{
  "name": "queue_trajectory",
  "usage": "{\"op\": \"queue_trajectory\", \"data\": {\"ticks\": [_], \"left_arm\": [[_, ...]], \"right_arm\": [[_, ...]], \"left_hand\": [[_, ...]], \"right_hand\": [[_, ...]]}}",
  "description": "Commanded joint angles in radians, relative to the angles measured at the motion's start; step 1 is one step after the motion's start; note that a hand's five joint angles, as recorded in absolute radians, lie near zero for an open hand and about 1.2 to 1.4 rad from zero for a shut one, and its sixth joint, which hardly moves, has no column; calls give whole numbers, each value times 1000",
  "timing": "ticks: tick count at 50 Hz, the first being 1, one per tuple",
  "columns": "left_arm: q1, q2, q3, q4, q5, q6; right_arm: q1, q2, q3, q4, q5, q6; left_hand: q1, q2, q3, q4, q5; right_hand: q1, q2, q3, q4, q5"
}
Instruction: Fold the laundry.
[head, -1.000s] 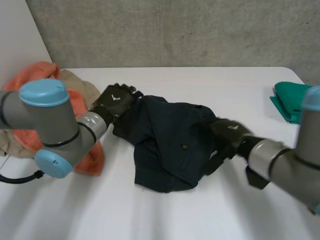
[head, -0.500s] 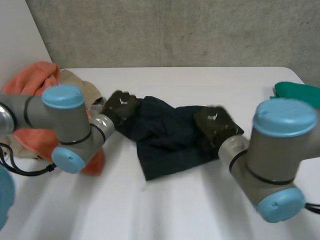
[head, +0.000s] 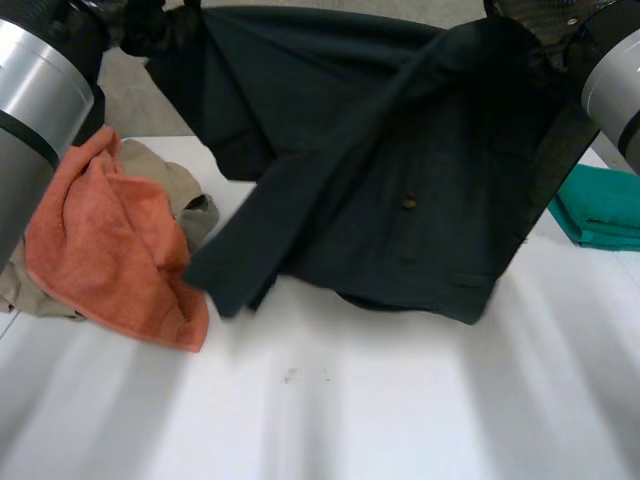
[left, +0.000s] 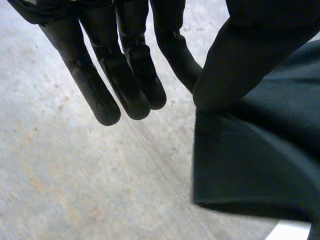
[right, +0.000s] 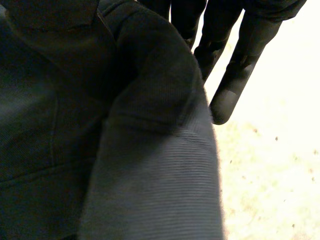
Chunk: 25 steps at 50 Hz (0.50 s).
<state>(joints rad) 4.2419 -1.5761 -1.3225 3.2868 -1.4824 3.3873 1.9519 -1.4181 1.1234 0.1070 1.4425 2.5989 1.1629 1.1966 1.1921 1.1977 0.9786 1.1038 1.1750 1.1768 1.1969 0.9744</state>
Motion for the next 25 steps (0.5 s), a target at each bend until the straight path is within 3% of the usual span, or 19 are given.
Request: {"op": "queue_trajectory", "data": {"ticks": [1,8,14,15,16,18,20,25], "left_arm": [[0,-226,54,16,4,10],[6,-557,247,100,-79,27],[0,-719,353,168,-95,101],[0,-728,358,181,-96,112],[-3,-731,358,209,-101,122],[-13,-728,347,220,-102,124],[-40,-720,321,220,-101,124],[-92,-605,201,218,-99,124]], "right_arm": [[-53,253,-96,-27,-50,9],[-41,457,-100,-223,-13,17],[-30,576,-100,-363,3,17],[-28,603,-100,-383,10,15],[-28,614,-102,-391,15,15],[-30,628,-103,-395,24,17],[-30,622,-102,-392,47,10],[-34,498,-50,-374,67,12]], "left_hand": [[233,200,204,199,243],[233,200,204,199,243],[233,200,204,199,243],[233,200,204,199,243],[233,200,204,199,243],[-370,-404,-399,-405,-360],[-856,-889,-885,-890,-846],[-914,-948,-943,-949,-904]], "right_hand": [[292,221,219,199,247],[292,221,219,199,247],[292,221,219,199,247],[201,129,127,107,155],[-123,-194,-196,-216,-168],[-929,-1000,-1002,-1022,-974],[-929,-1000,-1002,-1022,-974],[-929,-1000,-1002,-1022,-974]]}}
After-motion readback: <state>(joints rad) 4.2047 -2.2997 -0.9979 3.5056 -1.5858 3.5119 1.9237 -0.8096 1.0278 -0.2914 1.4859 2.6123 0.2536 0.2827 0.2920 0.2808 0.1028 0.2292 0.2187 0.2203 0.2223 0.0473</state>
